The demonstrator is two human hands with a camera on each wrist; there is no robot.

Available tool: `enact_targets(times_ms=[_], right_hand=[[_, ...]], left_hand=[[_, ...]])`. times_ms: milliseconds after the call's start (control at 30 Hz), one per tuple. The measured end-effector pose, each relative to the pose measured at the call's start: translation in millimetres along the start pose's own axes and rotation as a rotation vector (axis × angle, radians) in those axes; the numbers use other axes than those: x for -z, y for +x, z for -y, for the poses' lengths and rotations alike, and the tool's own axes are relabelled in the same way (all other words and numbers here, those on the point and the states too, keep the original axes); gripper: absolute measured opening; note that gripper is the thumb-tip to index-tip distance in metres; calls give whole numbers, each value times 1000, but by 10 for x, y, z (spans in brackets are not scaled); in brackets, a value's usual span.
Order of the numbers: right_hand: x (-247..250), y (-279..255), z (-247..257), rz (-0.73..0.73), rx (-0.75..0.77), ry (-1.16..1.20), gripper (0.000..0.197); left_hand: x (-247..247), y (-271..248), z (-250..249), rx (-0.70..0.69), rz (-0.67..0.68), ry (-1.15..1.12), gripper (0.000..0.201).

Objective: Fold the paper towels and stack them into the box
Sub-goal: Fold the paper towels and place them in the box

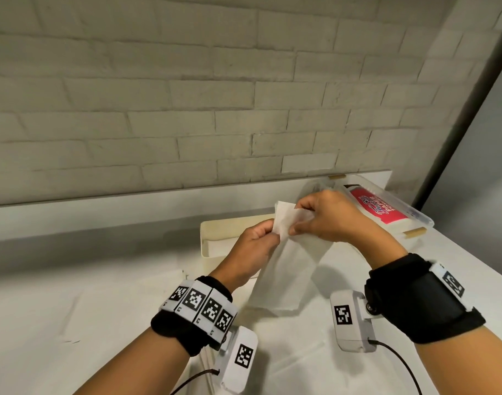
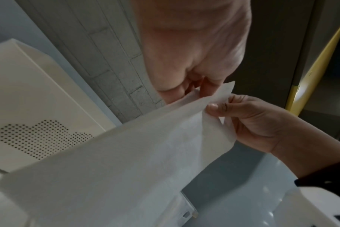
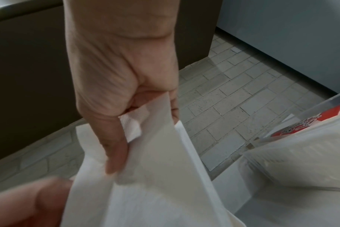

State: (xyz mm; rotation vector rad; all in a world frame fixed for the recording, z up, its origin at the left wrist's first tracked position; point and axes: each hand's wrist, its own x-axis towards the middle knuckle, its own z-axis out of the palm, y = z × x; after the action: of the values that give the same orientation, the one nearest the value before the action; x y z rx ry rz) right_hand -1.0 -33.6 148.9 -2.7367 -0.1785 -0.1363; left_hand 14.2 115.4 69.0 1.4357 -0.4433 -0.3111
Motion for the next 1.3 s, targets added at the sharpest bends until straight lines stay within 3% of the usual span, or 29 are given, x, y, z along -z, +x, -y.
enact_targets(times_ms=[133, 200, 333, 400, 467, 567, 733, 833, 1000, 1300], right_hand=[[-66, 51, -3, -23, -19, 9, 17], [-109, 79, -9, -27, -24, 18, 18], [-188, 96, -20, -54, -46, 29, 28], [-214, 82, -21, -85, -24, 38, 45], [-228, 73, -12, -48, -2, 80, 63], [-238, 74, -15, 5, 33, 82, 44], [-78, 9, -118, -53, 4, -84, 13], [125, -100, -233, -180, -56, -157, 14], [329, -259, -406, -245, -153, -203, 14], [215, -361, -540, -172, -193, -194, 16]], left_hand=[[19, -11, -22, -17, 17, -45, 23], [36, 3, 13, -43, 1, 31, 15], [79, 35, 93, -47, -51, 198, 20], [104, 42, 118, -51, -82, 208, 14], [125, 45, 154, -63, -97, 222, 22], [109, 55, 195, -79, -125, 277, 19], [51, 65, 334, -47, -161, 367, 17], [45, 54, 595, 108, -103, 702, 23], [-28, 10, 1087, 344, 182, 1020, 38], [-104, 152, 1241, 290, 211, 1120, 34]])
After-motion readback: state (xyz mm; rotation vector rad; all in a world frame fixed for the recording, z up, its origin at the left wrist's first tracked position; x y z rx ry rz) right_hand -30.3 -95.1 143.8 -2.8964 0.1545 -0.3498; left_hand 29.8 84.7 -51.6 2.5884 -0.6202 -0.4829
